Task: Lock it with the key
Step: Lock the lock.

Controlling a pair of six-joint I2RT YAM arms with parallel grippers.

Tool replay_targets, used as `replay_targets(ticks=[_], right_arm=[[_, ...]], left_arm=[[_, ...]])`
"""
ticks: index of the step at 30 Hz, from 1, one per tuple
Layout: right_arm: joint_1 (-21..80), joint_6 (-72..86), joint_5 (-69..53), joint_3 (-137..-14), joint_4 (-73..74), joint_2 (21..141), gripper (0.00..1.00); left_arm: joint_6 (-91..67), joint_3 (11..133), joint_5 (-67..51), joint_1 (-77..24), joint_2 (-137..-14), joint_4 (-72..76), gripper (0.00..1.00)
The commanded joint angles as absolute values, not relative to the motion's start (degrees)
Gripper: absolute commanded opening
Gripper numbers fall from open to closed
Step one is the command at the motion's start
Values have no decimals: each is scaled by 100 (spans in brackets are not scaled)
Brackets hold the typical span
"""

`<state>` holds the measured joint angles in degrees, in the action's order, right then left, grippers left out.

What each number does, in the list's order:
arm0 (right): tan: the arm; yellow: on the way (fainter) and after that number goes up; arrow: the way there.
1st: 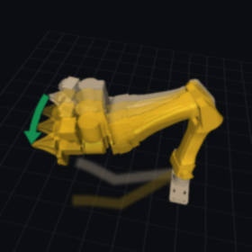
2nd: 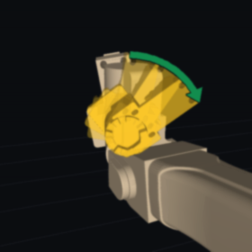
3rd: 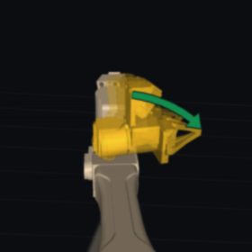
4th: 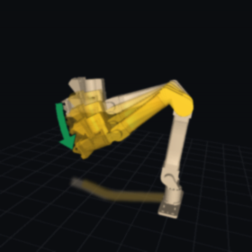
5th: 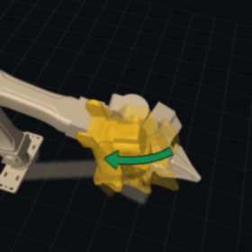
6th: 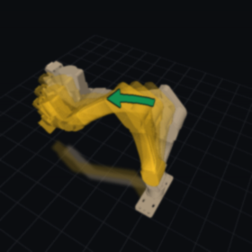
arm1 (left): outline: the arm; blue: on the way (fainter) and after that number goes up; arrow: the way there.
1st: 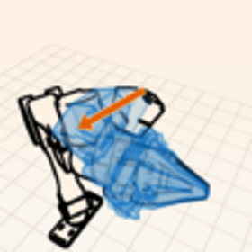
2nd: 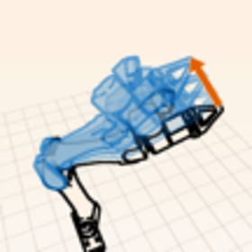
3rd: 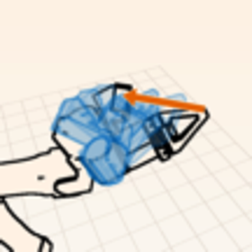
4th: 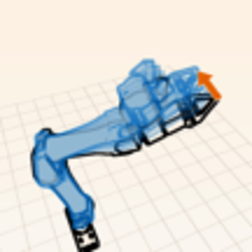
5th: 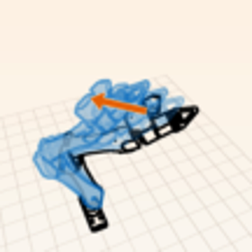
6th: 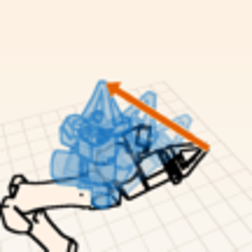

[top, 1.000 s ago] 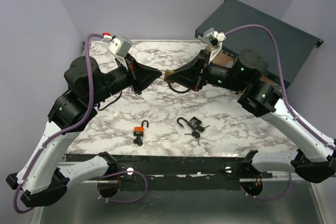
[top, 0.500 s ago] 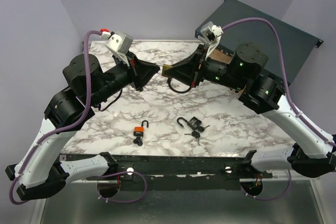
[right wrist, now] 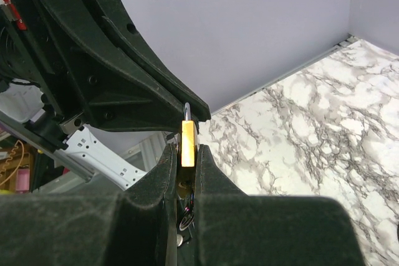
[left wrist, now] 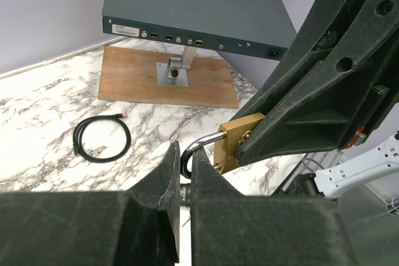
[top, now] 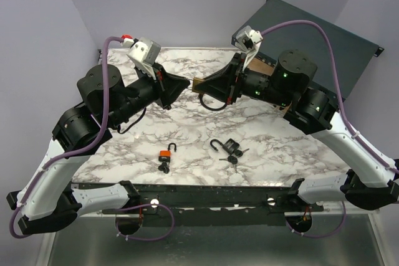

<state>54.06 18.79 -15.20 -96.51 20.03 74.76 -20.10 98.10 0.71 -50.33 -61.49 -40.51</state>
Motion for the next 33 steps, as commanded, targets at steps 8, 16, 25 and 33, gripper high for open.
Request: replay_targets(ticks=[8, 16, 25, 33], right_arm=[[5596, 1617, -1111, -9445, 1761, 8323, 1], [5593, 1545, -1049, -9444, 1792, 8367, 1], [5595, 1454, -968, -9387, 1854, 8385, 1], [5642, 1449, -977, -9401, 1829, 8495, 1]], left_arm=[[-2585, 9773, -2376, -5704, -6610, -3480, 0], [-2566, 9848, -2789, -5739, -6650, -3498, 0], [-2615, 9792, -3177, -5760, -6596, -3346, 0], [-2737, 9826, -3463, -5870, -6679, -3174, 0]])
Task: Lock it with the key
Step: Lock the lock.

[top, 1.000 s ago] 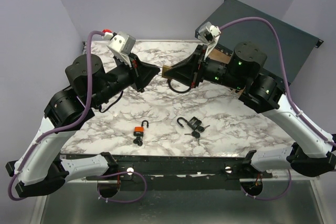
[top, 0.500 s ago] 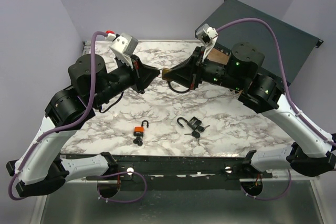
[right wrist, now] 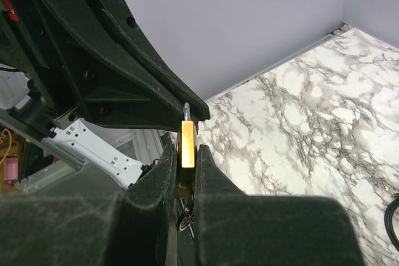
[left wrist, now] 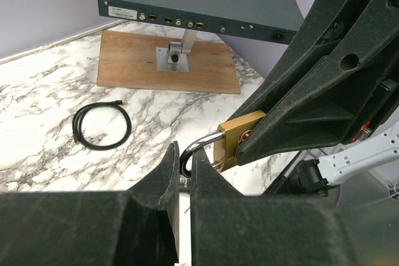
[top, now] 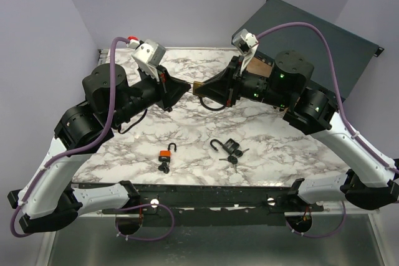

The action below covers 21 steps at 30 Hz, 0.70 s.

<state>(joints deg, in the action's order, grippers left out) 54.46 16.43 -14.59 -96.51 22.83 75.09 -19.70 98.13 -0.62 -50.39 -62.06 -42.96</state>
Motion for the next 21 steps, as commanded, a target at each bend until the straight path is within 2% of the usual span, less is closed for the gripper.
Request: replay_targets(ticks=[1, 14, 21], right_arm=[[5647, 1447, -960, -9415, 1825, 8507, 1], [5668, 1462, -791, -9391, 1670, 8614, 1], [5665, 1454, -637, -9214, 1683, 8358, 1]], left_arm=[[-2755, 9835, -3463, -5883, -6693, -3163, 0], [-2878, 9780, -3238, -6108, -6683, -2971, 0], [-2518, 9485, -1460, -6070, -6155, -3207, 0]])
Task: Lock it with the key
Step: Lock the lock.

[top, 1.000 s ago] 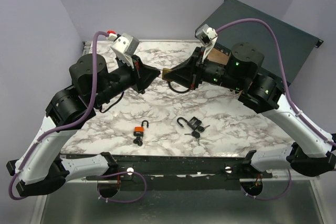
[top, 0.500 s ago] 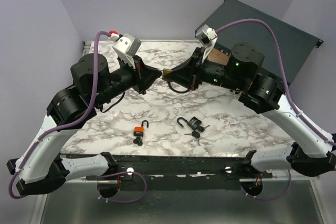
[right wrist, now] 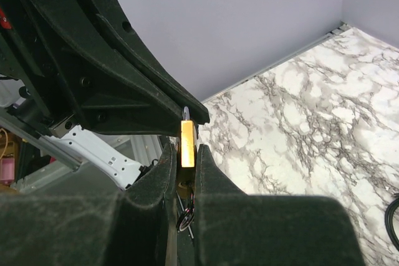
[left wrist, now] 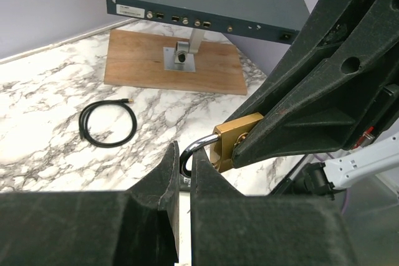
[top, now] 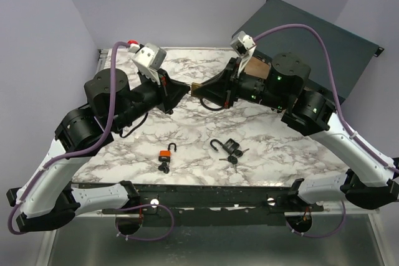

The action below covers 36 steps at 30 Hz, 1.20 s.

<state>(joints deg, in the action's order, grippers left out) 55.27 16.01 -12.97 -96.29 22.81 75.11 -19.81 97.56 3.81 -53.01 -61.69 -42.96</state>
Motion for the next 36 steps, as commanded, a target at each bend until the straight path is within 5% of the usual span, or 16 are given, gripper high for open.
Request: replay_targets(ticks=[1, 4, 12, 24, 32, 36], right_arm=[[5666, 1418, -649, -9182, 1679, 8307, 1], [5666, 1320, -639, -9059, 1670, 8093, 4], [5661, 1403, -747, -8535, 1426, 7518, 41], [5662, 1191, -968, -7725, 990, 6596, 82], [5343, 873, -1495, -7465, 1102, 6261, 95], [4336, 1123, -3296, -7404, 1011, 6281, 94]], left_arm=[[-2482, 9434, -1451, -6056, -6079, -3174, 0], [-2329, 9414, -1329, -6038, -5920, -3265, 0], [-2163, 9277, -858, -5857, -5627, -3431, 0], [-2127, 9076, -1507, -5034, -5388, -3496, 0], [-2063, 9091, -1964, -4470, -5309, -3665, 0], [-1941, 9140, -2332, -4193, -5296, -3770, 0]])
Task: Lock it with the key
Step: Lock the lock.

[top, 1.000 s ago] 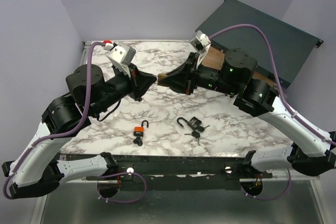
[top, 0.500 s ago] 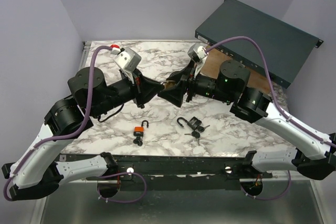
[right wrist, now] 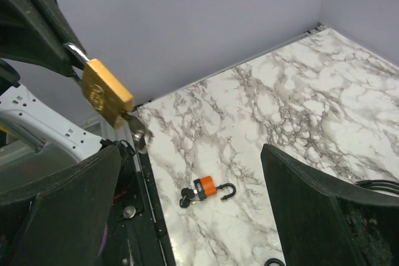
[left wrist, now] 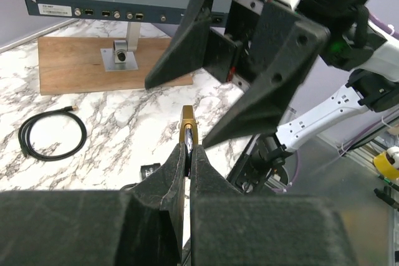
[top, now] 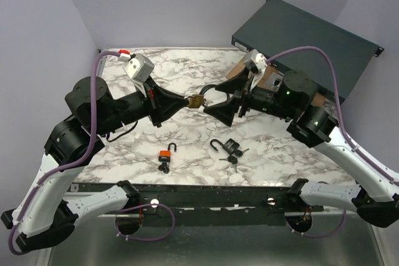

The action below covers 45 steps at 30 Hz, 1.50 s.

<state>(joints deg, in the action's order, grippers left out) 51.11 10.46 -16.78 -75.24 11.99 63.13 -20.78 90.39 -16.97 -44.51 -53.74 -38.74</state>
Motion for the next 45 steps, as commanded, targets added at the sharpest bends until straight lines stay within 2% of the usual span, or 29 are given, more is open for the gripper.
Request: replay_targets(ticks=[1, 5, 10, 14, 24, 31, 39, 45], right_arm=[[4025, 1253, -3728, -7357, 875, 6295, 94], [3397, 1761, -5134, -7168, 70, 6361, 93], [3364, 2131, -5755, -7183, -727, 6578, 91], [3357, 2927, -6320, -7121, -1772, 6831, 85], [3355, 3587, -6548, -7207, -2490, 7153, 75], [3355, 3944, -6470, -7137, -2750, 7198, 62], [3365, 4134, -6500, -7084, -2861, 7224, 61], [3366, 3953, -6443, -7066, -2593, 7196, 57]], left_arm=[[-1921, 9120, -2434, -4126, -5290, -3766, 0], [-1959, 8879, -3098, -3773, -5235, -3497, 0], [-2224, 8688, -3784, -3395, -5255, -3116, 0], [-2409, 8573, -4112, -3192, -5252, -2866, 0], [-2767, 8366, -4595, -2931, -5285, -2268, 0], [-2889, 8358, -4534, -2883, -5379, -2172, 0], [-2978, 8349, -4457, -2864, -5465, -2077, 0], [-3023, 8367, -4441, -2841, -5513, -2050, 0]])
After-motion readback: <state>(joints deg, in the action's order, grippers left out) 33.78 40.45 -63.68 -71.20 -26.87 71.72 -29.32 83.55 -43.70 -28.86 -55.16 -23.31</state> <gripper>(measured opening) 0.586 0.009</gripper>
